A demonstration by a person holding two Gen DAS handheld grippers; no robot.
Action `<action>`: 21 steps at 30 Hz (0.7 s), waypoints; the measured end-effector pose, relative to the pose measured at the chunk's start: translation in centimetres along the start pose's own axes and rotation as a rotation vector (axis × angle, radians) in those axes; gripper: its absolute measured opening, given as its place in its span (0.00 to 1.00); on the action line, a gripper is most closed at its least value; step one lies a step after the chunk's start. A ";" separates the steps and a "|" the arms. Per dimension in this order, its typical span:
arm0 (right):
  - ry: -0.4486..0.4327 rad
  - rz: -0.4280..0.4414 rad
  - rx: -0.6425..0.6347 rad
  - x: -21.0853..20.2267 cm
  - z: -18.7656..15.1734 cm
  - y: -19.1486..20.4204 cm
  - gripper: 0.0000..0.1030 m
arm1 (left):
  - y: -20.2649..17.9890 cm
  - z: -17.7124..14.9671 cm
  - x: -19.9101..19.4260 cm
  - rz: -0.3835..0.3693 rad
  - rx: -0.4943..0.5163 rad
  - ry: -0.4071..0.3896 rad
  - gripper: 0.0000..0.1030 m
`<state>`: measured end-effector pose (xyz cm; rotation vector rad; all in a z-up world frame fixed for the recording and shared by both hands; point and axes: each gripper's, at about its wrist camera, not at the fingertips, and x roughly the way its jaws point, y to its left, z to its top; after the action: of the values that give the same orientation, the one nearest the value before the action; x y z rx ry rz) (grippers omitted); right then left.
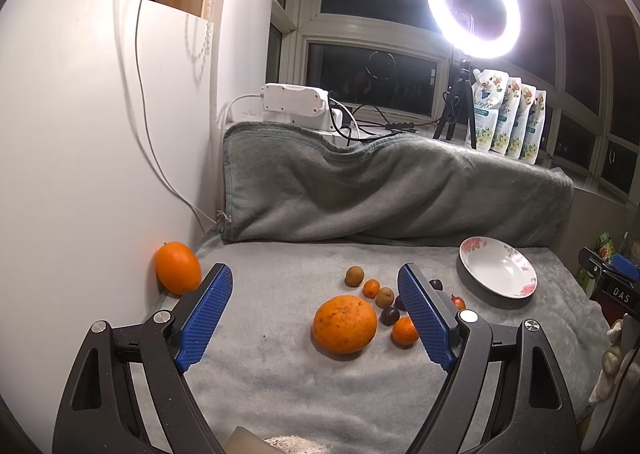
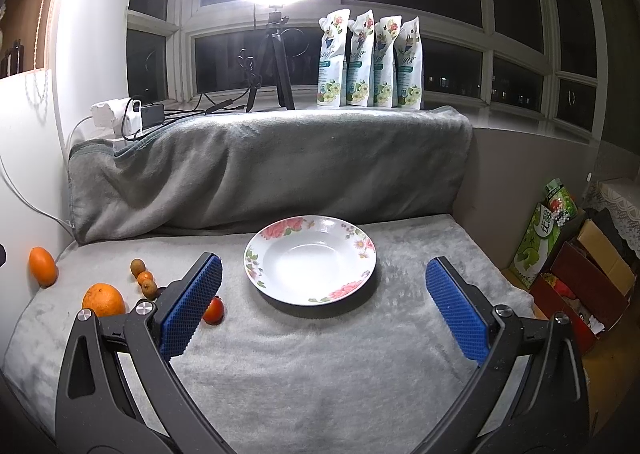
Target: Organize fruits
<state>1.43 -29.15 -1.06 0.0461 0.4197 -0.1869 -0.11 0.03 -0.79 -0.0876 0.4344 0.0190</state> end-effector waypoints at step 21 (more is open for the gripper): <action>0.055 0.040 -0.006 1.5 -0.6 1.0 1.00 | 0.8 -0.6 1.6 -0.011 -0.031 0.055 0.82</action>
<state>2.70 -28.36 -2.20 0.0535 0.4741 -0.1453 1.03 0.75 -2.04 -0.1212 0.4883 0.0123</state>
